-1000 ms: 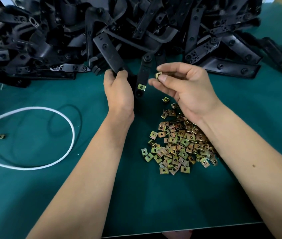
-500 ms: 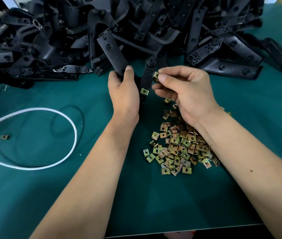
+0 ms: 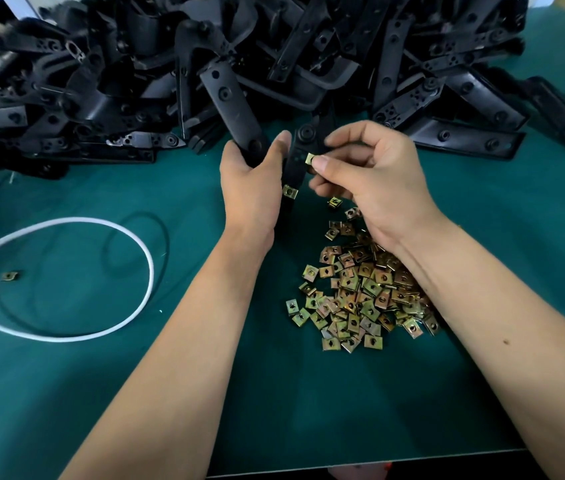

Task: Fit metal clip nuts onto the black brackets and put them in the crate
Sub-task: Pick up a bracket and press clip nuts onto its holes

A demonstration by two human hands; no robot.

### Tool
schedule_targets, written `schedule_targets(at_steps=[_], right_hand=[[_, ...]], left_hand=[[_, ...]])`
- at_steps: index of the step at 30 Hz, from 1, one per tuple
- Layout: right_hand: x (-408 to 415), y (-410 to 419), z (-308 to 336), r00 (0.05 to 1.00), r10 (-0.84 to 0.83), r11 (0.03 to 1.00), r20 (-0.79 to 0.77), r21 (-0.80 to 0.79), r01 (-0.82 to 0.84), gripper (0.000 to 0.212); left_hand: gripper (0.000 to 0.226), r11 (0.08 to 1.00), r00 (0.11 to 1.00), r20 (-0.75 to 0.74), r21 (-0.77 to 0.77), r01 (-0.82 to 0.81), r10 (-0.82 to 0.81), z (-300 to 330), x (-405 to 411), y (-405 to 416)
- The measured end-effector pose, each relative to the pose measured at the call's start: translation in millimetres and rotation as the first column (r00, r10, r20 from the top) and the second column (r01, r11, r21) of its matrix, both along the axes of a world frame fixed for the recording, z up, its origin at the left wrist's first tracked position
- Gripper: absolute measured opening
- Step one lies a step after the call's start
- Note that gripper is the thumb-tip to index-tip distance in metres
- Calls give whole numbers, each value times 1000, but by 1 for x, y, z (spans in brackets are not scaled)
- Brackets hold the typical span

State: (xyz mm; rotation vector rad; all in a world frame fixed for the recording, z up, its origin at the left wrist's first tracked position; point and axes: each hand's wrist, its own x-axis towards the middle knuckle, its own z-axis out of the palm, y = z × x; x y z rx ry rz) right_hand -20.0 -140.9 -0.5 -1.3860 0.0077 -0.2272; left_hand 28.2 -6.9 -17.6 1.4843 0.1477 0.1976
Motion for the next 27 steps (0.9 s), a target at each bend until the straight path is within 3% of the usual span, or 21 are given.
schedule_targets(at_steps=[4,12,22,25,27], right_hand=[[2,-4,0,1000,22,1000,5,-11,-22,34],[1,0,-4,999,40,998,26,-40,-39,36],[2,-2,-8,998,59,998,26,-25,-59,34],[3,-6,-8,997,79,995,15,-69,-78,31],[4,-12,-5,991,132,974,30,-189,-124,33]], left_hand=[[25,999,1000,6,53,5,-5,-1,0,1],[28,973,999,48,230,-19,8,-1,-2,2],[30,966,998,58,258,-24,9,-1,-6,-1],[30,958,999,44,285,-17,5,1,-6,0],[28,943,999,35,332,0,-13,3,-4,3]])
